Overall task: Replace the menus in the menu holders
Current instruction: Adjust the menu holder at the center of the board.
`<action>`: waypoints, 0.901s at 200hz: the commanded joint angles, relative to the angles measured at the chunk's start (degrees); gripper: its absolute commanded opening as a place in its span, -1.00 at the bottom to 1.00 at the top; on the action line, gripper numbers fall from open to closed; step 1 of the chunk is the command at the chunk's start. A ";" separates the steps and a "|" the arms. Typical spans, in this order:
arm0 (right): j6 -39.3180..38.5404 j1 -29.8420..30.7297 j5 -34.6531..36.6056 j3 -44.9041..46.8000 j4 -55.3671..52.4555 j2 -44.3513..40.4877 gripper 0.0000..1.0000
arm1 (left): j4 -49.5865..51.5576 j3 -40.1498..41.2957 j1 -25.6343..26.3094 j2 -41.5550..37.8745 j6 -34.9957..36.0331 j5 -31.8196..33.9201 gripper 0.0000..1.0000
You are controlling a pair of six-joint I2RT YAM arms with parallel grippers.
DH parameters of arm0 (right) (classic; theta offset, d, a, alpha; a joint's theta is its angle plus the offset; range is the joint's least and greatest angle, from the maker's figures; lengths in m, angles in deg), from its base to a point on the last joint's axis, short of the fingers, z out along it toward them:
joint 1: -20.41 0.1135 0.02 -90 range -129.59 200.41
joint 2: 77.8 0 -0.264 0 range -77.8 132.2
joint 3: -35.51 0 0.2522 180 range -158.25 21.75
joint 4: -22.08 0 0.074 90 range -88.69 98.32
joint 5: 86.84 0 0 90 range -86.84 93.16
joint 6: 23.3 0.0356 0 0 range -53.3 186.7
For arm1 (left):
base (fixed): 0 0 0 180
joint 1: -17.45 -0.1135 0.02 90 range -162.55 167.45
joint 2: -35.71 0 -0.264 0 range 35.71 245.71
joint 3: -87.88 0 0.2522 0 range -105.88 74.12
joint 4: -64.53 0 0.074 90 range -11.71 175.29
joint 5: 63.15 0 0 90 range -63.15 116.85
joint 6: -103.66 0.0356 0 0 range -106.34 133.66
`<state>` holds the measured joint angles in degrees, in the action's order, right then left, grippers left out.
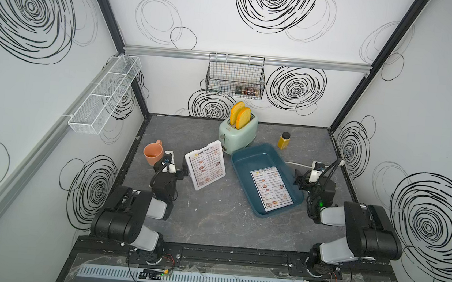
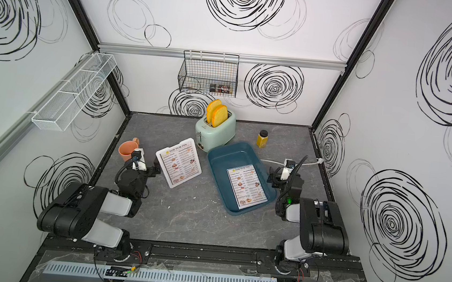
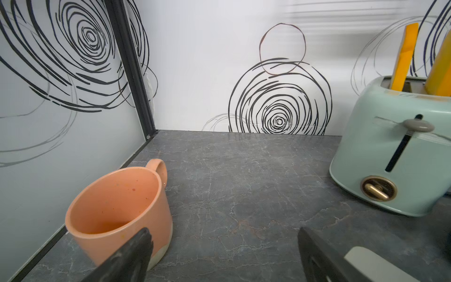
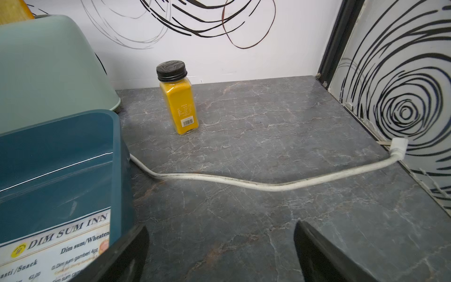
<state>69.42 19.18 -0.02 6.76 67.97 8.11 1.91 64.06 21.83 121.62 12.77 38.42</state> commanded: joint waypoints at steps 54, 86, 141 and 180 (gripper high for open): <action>-0.26 0.22 0.43 -0.97 1.51 -0.97 0.95 | -3.07 -0.31 -0.08 -0.30 0.20 -1.46 0.92; -0.28 0.18 0.41 -0.99 1.51 -0.99 0.95 | -3.03 -0.23 -0.87 -0.42 -0.21 -3.02 0.92; -0.72 0.18 0.14 -1.47 -4.40 -7.11 0.95 | -5.25 4.30 -4.28 -7.36 -4.23 -4.09 0.92; -3.58 -0.26 -6.26 -6.39 -28.25 -21.42 0.95 | 10.76 3.44 -4.82 -24.04 -8.46 -0.48 0.92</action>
<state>67.78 19.18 -1.70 2.74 52.13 -6.56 6.39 68.25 17.72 105.40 8.56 35.38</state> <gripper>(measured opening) 0.975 0.959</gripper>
